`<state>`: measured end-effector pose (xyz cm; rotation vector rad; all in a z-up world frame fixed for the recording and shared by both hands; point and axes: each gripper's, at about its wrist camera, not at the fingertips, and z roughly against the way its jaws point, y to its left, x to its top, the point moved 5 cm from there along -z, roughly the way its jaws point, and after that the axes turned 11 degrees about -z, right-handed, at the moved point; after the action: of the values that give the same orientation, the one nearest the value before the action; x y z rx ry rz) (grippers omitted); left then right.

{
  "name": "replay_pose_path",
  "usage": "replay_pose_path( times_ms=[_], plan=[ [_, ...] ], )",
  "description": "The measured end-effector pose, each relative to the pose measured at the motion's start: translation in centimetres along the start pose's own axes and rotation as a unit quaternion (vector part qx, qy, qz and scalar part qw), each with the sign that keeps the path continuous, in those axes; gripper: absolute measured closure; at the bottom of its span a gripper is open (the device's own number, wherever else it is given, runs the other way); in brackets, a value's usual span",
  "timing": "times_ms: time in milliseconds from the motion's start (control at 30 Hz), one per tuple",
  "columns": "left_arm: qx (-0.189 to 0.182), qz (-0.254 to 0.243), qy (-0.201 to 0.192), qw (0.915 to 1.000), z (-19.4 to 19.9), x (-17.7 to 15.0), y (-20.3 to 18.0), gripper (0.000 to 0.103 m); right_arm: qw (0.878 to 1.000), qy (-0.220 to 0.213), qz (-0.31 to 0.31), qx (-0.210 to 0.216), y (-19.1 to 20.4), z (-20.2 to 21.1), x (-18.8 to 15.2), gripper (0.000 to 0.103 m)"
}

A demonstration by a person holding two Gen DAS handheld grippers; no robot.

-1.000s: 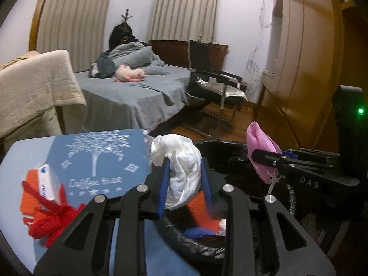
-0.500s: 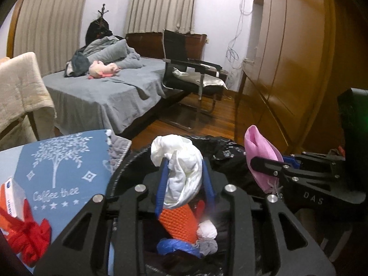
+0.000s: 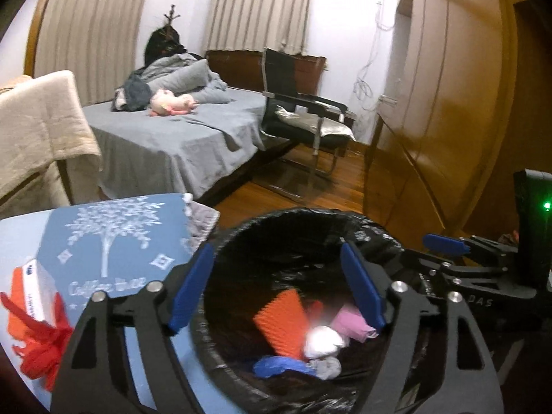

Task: Collect trash
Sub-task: 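Carry the white bag and pink cloth over the bin and open both grippers, then return both grippers from the bin to the table pile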

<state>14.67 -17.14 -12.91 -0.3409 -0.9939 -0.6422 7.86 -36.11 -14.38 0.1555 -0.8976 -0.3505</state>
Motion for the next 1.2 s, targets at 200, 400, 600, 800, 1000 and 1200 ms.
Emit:
replay_pose_path(
  times_ms=[200, 400, 600, 800, 1000, 1200],
  plan=[
    [0.038, 0.007, -0.002, 0.9992, 2.5, -0.5, 2.4, 0.013, 1.000, -0.019, 0.013, 0.004, 1.7, 0.7, 0.5, 0.012],
    [0.081, 0.022, -0.006, 0.9964, 5.6, -1.3, 5.1, 0.011, 0.999, -0.033, 0.026, 0.017, 4.4, 0.9, 0.9, 0.006],
    [0.124, 0.038, -0.009, 0.9916, 8.6, -2.2, 7.7, 0.010, 0.998, -0.040, 0.042, 0.032, 7.9, 0.6, 1.0, 0.006],
    [0.171, 0.053, -0.009, 0.9837, 11.6, -3.8, 11.0, 0.010, 0.996, -0.052, 0.071, 0.028, 11.9, -0.2, 0.7, 0.006],
    [0.210, 0.064, -0.005, 0.9756, 13.9, -5.1, 14.2, 0.010, 0.995, -0.038, 0.081, 0.053, 15.8, -1.7, 0.0, 0.006],
    [0.243, 0.079, 0.002, 0.9667, 15.3, -6.3, 17.8, 0.010, 0.992, -0.035, 0.097, 0.077, 20.0, -3.5, -0.2, 0.006]
  ],
)
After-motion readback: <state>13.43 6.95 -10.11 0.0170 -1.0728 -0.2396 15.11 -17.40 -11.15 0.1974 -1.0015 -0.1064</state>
